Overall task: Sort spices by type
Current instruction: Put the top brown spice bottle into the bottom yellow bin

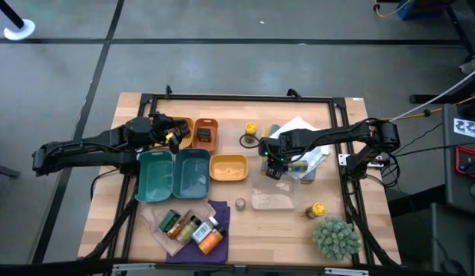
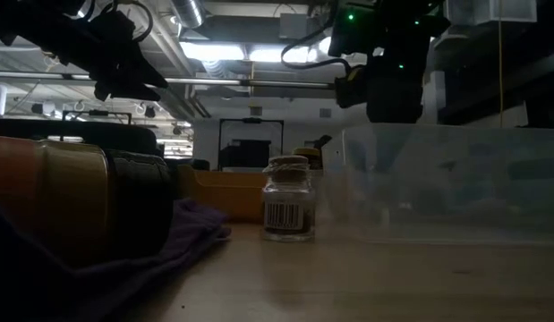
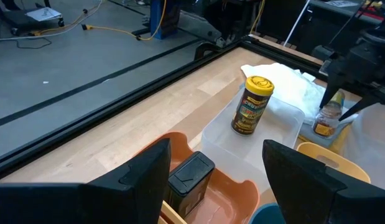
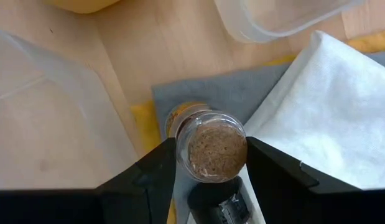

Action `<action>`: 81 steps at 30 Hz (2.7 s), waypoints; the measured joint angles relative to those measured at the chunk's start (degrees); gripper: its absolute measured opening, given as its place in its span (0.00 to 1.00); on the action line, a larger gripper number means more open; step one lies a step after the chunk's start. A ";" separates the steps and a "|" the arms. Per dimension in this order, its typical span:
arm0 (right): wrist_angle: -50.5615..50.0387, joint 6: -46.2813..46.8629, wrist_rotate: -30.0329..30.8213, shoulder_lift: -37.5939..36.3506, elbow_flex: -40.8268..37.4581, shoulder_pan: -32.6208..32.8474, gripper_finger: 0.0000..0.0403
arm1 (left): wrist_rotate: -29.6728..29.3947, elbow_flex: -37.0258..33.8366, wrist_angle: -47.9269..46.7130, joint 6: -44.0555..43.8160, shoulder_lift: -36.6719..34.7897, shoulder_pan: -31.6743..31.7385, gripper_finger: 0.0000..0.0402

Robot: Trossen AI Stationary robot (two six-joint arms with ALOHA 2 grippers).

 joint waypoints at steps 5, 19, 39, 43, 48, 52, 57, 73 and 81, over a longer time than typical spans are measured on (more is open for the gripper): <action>0.05 0.01 0.07 -0.04 0.04 -0.02 0.38 | 0.00 0.00 0.00 0.02 0.00 -0.01 0.60; 4.10 0.07 -2.79 -0.11 0.10 -0.02 0.38 | 0.00 0.00 -0.01 0.02 0.00 -0.02 0.60; 10.24 -8.60 -2.25 0.32 12.69 0.00 0.39 | 0.00 0.00 -0.02 0.02 0.00 0.00 0.60; 15.49 -12.80 -2.75 2.51 12.69 0.00 0.39 | 0.00 0.00 0.00 0.02 0.00 -0.02 0.60; 18.02 -17.24 -2.78 5.56 12.69 0.00 0.39 | -0.02 0.00 -0.01 0.02 0.02 -0.02 0.60; 18.01 -19.57 -2.78 8.08 12.67 0.00 0.39 | -0.02 0.00 -0.01 0.04 0.02 -0.01 0.60; 18.70 -22.71 -2.79 11.14 12.65 0.02 0.39 | -0.02 0.00 -0.02 0.04 0.02 0.00 0.60; 19.48 -24.14 -2.80 13.62 12.63 -0.01 0.39 | -0.02 0.00 -0.04 0.07 0.02 0.00 0.60; 19.48 -24.10 -2.95 13.62 12.63 -0.02 0.39 | 0.00 0.00 0.00 1.73 0.02 0.00 0.60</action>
